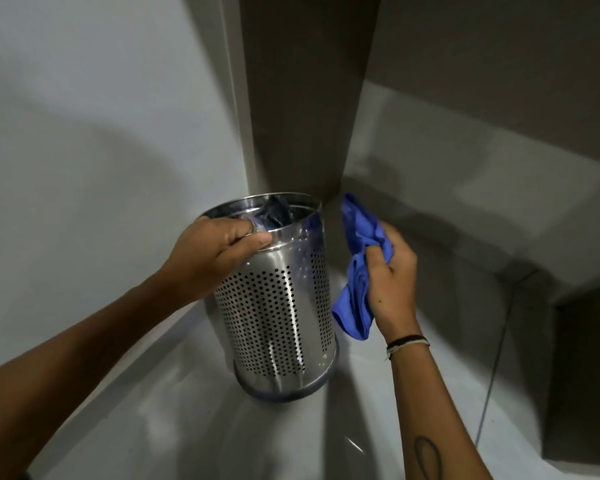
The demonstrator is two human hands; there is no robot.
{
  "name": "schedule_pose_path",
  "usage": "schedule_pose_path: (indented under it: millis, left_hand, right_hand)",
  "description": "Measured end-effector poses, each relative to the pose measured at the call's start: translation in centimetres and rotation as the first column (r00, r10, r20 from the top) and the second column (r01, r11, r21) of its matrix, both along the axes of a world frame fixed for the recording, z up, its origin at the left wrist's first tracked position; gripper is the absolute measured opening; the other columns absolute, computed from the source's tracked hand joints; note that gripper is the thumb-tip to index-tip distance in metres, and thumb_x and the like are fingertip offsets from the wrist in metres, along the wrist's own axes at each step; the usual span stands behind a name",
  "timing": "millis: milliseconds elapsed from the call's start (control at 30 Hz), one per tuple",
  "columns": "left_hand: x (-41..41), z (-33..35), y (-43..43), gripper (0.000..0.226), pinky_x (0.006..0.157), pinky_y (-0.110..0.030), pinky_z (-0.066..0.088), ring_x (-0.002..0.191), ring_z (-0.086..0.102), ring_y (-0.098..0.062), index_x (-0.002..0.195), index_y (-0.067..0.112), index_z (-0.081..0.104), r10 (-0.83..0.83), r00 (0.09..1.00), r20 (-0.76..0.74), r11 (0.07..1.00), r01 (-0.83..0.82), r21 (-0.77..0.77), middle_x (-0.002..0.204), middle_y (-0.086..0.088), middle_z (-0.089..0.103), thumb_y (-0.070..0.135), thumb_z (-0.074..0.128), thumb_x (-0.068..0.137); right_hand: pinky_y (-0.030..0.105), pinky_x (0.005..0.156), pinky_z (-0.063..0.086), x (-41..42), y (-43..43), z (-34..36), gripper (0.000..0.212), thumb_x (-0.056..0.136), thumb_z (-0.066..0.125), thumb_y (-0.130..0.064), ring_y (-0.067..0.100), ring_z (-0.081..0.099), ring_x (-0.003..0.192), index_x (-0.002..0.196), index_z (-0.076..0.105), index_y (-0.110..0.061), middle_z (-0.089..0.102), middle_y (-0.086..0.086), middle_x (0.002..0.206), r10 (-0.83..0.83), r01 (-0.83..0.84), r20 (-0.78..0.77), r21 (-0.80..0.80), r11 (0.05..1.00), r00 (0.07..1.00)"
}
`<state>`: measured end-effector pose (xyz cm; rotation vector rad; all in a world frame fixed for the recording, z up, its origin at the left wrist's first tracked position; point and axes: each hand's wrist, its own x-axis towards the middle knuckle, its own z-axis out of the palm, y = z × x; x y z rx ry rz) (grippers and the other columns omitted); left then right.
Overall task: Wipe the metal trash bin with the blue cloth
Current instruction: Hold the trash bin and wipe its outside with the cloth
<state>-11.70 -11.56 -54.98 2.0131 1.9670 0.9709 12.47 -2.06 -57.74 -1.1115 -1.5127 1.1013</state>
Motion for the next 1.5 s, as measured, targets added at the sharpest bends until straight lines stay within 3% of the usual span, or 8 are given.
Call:
schedule_pose_path:
  millis: [267, 600, 767, 933, 1067, 1233, 1400, 1500]
  left_hand:
    - [-2.8, 2.0, -1.6, 0.035, 0.084, -0.026, 0.051, 0.087, 0.067, -0.009, 0.09, 0.013, 0.072, -0.071, 0.897, 0.436, 0.948, 0.196, -0.25, 0.092, -0.001, 0.075, 0.027, 0.046, 0.109]
    - [-2.2, 2.7, -0.8, 0.04, 0.071, -0.02, 0.049, 0.071, 0.059, -0.005, 0.078, 0.016, 0.071, -0.096, 0.935, 0.343, 0.953, 0.186, -0.24, 0.077, -0.01, 0.069, 0.036, 0.048, 0.103]
    - [-1.9, 2.1, -0.8, 0.047, 0.066, -0.032, 0.048, 0.069, 0.062, -0.027, 0.081, 0.001, 0.067, -0.084, 0.945, 0.315, 0.964, 0.158, -0.215, 0.08, -0.023, 0.068, 0.035, 0.046, 0.107]
    - [-2.0, 2.4, -1.2, 0.039, 0.075, -0.023, 0.054, 0.077, 0.072, -0.012, 0.085, 0.014, 0.076, -0.056, 0.923, 0.381, 0.965, 0.149, -0.218, 0.089, -0.011, 0.079, 0.033, 0.049, 0.105]
    - [-1.7, 2.0, 0.0, 0.06, 0.072, -0.046, 0.056, 0.08, 0.066, -0.046, 0.086, -0.007, 0.066, -0.064, 0.924, 0.377, 0.964, 0.155, -0.218, 0.088, -0.031, 0.07, 0.047, 0.048, 0.106]
    - [-2.0, 1.8, 0.3, 0.075, 0.076, -0.059, 0.053, 0.073, 0.062, -0.044, 0.09, -0.014, 0.062, -0.066, 0.921, 0.385, 0.959, 0.166, -0.231, 0.092, -0.039, 0.065, 0.059, 0.047, 0.097]
    - [-2.0, 1.6, 0.8, 0.065, 0.066, -0.032, 0.045, 0.066, 0.055, -0.021, 0.078, -0.012, 0.056, -0.074, 0.923, 0.378, 0.965, 0.161, -0.206, 0.077, -0.034, 0.059, 0.047, 0.048, 0.105]
    - [-3.9, 0.5, -0.5, 0.071, 0.069, -0.041, 0.056, 0.066, 0.065, -0.03, 0.076, -0.002, 0.065, -0.007, 0.976, 0.216, 0.98, 0.05, -0.194, 0.073, -0.022, 0.067, 0.056, 0.038, 0.107]
  right_hand:
    - [0.063, 0.102, 0.057, -5.5, 2.1, -2.7, 0.033, 0.103, 0.05, -0.004, 0.04, 0.073, 0.112, 0.128, 0.071, -0.009, 0.078, 0.016, 0.118, 0.158, -0.172, -0.095, -0.165, 0.971, 0.983]
    - [0.045, 0.134, 0.024, -9.6, -8.0, -1.0, 0.06, 0.098, 0.041, -0.012, 0.019, 0.03, 0.162, 0.158, 0.047, -0.012, 0.037, 0.006, 0.171, 0.022, -0.002, -0.074, 0.255, 0.967, 0.997]
    - [0.054, 0.115, 0.051, -8.2, -1.9, -2.7, 0.059, 0.095, 0.044, -0.036, 0.023, 0.066, 0.132, 0.148, 0.06, -0.014, 0.07, 0.006, 0.142, -0.103, 0.093, -0.199, -0.061, 0.994, 0.975]
    - [0.046, 0.134, 0.025, -9.5, -7.5, -2.4, 0.063, 0.099, 0.037, -0.022, 0.019, 0.031, 0.162, 0.162, 0.034, -0.017, 0.037, 0.004, 0.171, -0.008, 0.014, -0.027, 0.237, 0.971, 1.0]
    - [0.058, 0.121, 0.043, -8.4, -3.1, -4.1, 0.065, 0.098, 0.038, -0.037, 0.03, 0.053, 0.148, 0.16, 0.044, -0.017, 0.056, 0.009, 0.159, -0.085, 0.087, -0.091, 0.023, 0.996, 0.992]
    - [0.051, 0.136, 0.012, -9.0, -7.3, -3.5, 0.069, 0.098, 0.043, -0.022, 0.022, 0.013, 0.167, 0.165, 0.031, -0.011, 0.022, 0.01, 0.177, 0.008, -0.091, 0.191, 0.433, 0.897, 0.982]
    - [0.048, 0.132, 0.03, -8.5, -4.2, -4.4, 0.068, 0.097, 0.036, -0.03, 0.013, 0.029, 0.162, 0.164, 0.033, -0.017, 0.036, 0.0, 0.172, -0.06, 0.066, -0.041, 0.158, 0.985, 0.997]
    - [0.042, 0.132, 0.031, -8.1, -3.7, -4.9, 0.068, 0.099, 0.037, -0.037, 0.01, 0.031, 0.16, 0.164, 0.035, -0.019, 0.037, -0.004, 0.172, 0.005, 0.0, -0.032, 0.173, 0.985, 0.999]
